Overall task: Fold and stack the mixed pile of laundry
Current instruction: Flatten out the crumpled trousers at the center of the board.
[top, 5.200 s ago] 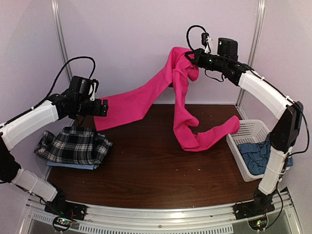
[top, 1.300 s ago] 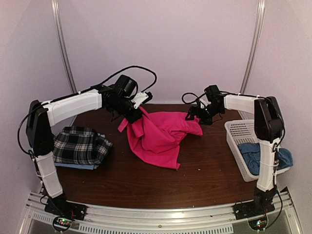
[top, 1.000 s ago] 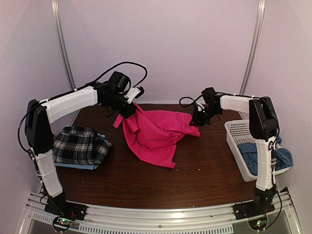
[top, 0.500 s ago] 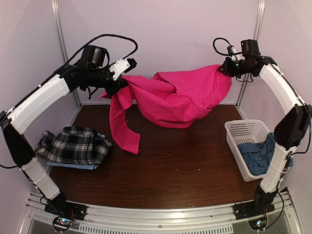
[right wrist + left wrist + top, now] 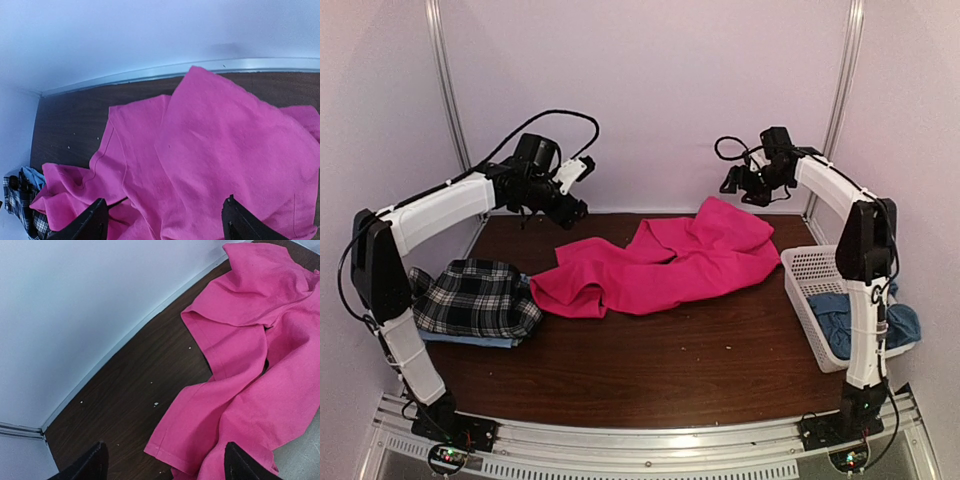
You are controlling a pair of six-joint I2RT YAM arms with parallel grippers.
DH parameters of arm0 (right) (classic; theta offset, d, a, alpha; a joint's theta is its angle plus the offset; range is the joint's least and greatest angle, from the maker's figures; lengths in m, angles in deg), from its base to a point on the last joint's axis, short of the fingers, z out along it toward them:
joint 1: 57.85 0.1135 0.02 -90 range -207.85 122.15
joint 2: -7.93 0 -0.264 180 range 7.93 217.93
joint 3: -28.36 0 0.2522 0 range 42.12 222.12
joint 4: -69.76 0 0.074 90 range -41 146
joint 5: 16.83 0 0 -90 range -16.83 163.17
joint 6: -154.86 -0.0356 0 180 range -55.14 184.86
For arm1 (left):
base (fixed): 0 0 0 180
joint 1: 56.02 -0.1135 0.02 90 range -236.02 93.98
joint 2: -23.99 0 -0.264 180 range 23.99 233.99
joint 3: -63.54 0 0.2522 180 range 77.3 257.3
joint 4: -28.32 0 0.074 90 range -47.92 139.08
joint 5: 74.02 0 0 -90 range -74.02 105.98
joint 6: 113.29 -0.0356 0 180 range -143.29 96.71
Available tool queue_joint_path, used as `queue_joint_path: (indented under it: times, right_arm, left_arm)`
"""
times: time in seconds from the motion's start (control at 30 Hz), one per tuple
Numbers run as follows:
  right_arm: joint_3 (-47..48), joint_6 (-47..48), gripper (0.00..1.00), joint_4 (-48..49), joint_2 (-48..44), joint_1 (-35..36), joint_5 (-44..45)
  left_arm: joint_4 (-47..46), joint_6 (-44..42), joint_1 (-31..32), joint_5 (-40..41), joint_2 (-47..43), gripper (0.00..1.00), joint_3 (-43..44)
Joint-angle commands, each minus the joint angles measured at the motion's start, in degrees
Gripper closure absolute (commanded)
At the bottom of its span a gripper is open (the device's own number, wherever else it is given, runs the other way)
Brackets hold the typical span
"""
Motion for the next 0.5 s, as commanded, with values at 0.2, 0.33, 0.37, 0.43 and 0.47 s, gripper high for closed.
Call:
queue_joint_path:
  times: [0.2,0.33,0.37,0.43,0.47]
  right_arm:
    - [-27.15,3.15,0.26,3.32,-20.06,2.7,-2.72]
    - [-29.97,4.55,0.27,3.12,-20.55,5.79,-2.03]
    - [-30.18,4.86,0.27,2.84,-19.97,6.37,-1.73]
    - [-29.83,5.59,0.27,1.52,-18.48,7.09,0.13]
    - [-29.53,6.09,0.27,0.81,-17.63,7.26,1.65]
  left_arm:
    - [0.52,-1.35,4.6,-9.71,3.9,0.16,-4.75]
    - [3.23,-1.05,5.71,-0.99,9.59,0.16,-2.23]
    - [3.74,-1.04,5.74,0.71,10.86,0.16,-1.72]
    - [4.85,-0.79,5.7,4.61,13.19,0.16,-0.71]
    - [5.34,-0.59,5.7,6.46,14.16,0.16,-0.34]
